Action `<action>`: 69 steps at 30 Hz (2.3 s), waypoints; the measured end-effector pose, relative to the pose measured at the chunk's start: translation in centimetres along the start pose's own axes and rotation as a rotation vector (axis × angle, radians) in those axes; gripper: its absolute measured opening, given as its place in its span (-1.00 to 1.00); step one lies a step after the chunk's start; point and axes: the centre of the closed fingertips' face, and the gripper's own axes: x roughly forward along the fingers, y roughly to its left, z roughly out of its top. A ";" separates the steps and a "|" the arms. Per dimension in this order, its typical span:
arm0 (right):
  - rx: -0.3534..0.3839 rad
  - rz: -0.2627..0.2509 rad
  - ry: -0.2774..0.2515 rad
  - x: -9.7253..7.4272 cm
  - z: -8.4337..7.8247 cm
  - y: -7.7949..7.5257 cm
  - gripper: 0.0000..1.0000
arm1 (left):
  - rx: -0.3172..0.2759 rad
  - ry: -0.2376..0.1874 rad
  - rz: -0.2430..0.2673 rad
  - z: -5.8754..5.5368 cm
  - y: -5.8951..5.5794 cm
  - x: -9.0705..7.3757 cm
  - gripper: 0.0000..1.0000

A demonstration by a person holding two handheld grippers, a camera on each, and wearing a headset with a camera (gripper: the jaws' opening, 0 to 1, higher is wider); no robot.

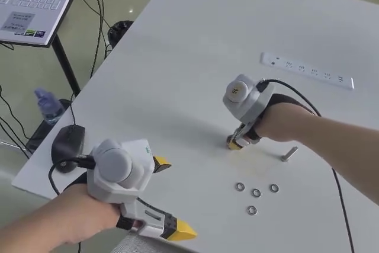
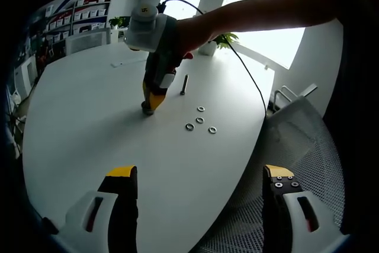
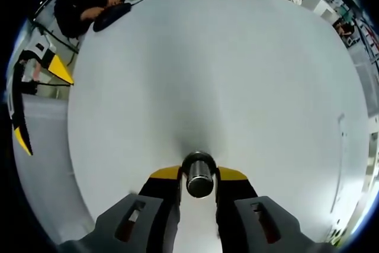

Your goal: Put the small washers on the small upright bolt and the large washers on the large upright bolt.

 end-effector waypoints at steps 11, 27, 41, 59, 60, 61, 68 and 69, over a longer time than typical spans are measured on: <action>0.004 0.008 -0.002 0.0 -0.1 0.1 -0.56 | -0.008 0.002 -0.011 0.0 -0.2 0.1 0.69; -0.006 0.018 -0.039 -1.4 0.6 -0.2 -0.51 | 0.010 -0.005 -0.001 0.6 -0.4 0.1 0.74; -0.021 0.026 -0.069 -3.7 1.1 -0.3 -0.41 | 0.018 0.002 0.000 0.7 -0.8 0.0 0.75; -0.034 0.026 -0.049 -5.4 -0.8 0.6 -0.44 | 0.031 -0.004 0.001 1.3 -1.0 -0.1 0.74; -0.033 0.027 -0.049 -5.4 -0.9 0.6 -0.44 | 0.032 -0.003 0.000 1.4 -1.0 0.0 0.74; -0.032 0.029 -0.050 -5.6 -1.1 0.8 -0.44 | 0.035 -0.003 0.000 1.4 -1.0 -0.1 0.74; -0.025 0.051 -0.049 -5.6 -2.4 1.7 -0.44 | 0.038 -0.006 0.000 1.5 -1.1 -0.1 0.73; -0.030 0.051 -0.041 -5.5 -2.8 1.8 -0.44 | 0.039 -0.006 0.000 1.5 -1.1 -0.1 0.73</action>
